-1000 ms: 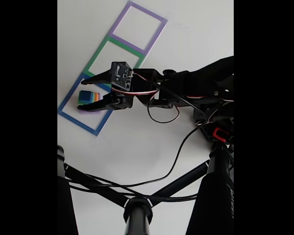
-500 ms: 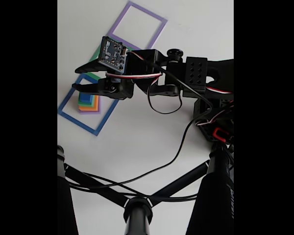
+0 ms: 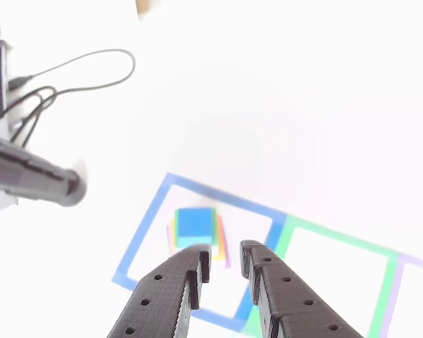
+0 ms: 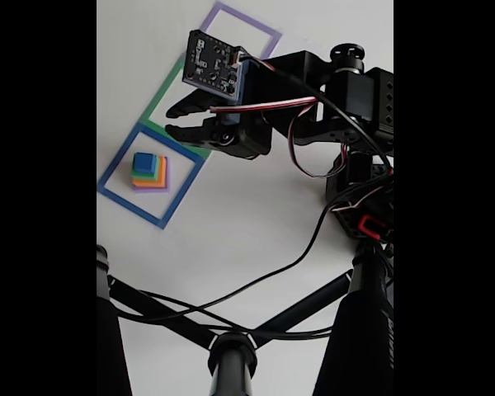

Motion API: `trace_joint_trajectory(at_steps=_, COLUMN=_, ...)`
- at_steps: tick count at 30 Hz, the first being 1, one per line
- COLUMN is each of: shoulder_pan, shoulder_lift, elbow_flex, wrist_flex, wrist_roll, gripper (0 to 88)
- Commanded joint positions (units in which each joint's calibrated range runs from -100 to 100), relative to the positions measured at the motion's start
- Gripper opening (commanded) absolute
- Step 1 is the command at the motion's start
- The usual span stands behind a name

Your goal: Tower of hanoi

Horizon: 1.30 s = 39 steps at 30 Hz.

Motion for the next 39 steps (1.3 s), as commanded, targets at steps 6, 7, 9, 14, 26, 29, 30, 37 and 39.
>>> trace_joint_trajectory(at_steps=6, shoulder_pan=2.9, shoulder_lift=-7.2, elbow_flex=0.8, wrist_flex=5.1, wrist_roll=-3.4, gripper=0.1)
trace_joint_trajectory(at_steps=7, shoulder_pan=3.5, shoulder_lift=-7.9, elbow_flex=2.1, wrist_flex=4.6, wrist_roll=-2.9, gripper=0.1)
trace_joint_trajectory(at_steps=9, shoulder_pan=4.3, shoulder_lift=-9.1, elbow_flex=4.6, wrist_flex=3.7, wrist_roll=-3.9, gripper=0.0)
trace_joint_trajectory(at_steps=14, shoulder_pan=5.0, shoulder_lift=-13.7, elbow_flex=10.7, wrist_flex=3.6, wrist_roll=-26.9, gripper=0.0)
trace_joint_trajectory(at_steps=26, shoulder_pan=7.9, shoulder_lift=-34.1, elbow_flex=33.5, wrist_flex=-3.4, wrist_roll=-80.5, gripper=0.0)
trace_joint_trajectory(at_steps=29, shoulder_pan=9.4, shoulder_lift=-38.7, elbow_flex=39.6, wrist_flex=-4.6, wrist_roll=-92.2, gripper=0.0)
trace_joint_trajectory(at_steps=30, shoulder_pan=9.8, shoulder_lift=-40.1, elbow_flex=41.3, wrist_flex=-4.6, wrist_roll=-94.7, gripper=0.0)
trace_joint_trajectory(at_steps=37, shoulder_pan=13.4, shoulder_lift=-47.6, elbow_flex=48.6, wrist_flex=1.3, wrist_roll=-119.1, gripper=0.0)
trace_joint_trajectory(at_steps=39, shoulder_pan=14.6, shoulder_lift=-49.1, elbow_flex=49.7, wrist_flex=3.9, wrist_roll=-124.3, gripper=0.0)
